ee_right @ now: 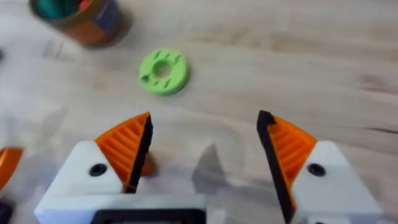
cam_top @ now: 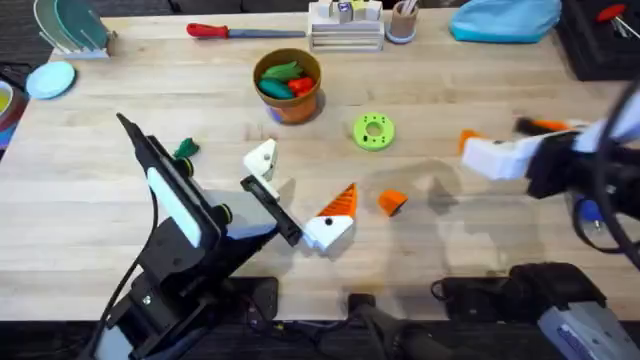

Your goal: Pick up the gripper from the table and insert it into the empty holder that is missing its gripper. Then pick up a screw, insert it into the mounting hole, and use the screwdriver to tighten it. Finally, clean up the table by picking up the vegetable and placing it into the bucket.

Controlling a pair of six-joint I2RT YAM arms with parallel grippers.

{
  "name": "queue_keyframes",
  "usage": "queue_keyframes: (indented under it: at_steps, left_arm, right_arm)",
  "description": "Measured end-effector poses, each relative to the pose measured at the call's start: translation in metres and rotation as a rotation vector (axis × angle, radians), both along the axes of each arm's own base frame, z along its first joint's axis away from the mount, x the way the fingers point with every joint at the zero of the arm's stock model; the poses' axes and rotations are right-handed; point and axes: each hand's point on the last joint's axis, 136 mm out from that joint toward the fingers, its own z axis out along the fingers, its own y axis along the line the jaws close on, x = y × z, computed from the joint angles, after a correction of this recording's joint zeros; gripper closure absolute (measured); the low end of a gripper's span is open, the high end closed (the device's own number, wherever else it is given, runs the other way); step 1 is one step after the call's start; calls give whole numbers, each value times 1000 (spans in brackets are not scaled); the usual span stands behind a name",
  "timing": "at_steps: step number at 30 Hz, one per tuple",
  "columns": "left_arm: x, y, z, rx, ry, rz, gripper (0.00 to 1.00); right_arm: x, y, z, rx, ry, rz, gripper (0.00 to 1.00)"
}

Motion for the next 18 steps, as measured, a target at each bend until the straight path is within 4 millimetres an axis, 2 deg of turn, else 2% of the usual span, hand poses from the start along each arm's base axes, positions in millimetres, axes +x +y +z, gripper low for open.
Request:
queue_keyframes:
  at_steps: [5, 11, 18]
  left_arm:
    - [0, 0, 0, 0, 0, 0, 8]
    - [0, 0, 0, 0, 0, 0, 8]
    - [0, 0, 0, 0, 0, 0, 7]
  right_arm:
    - [-14, 37, -32, 45, 224, 175, 7]
    - [-29, 79, -37, 29, 310, 375, 8]
    - [-59, 112, -53, -43, 393, 569, 7]
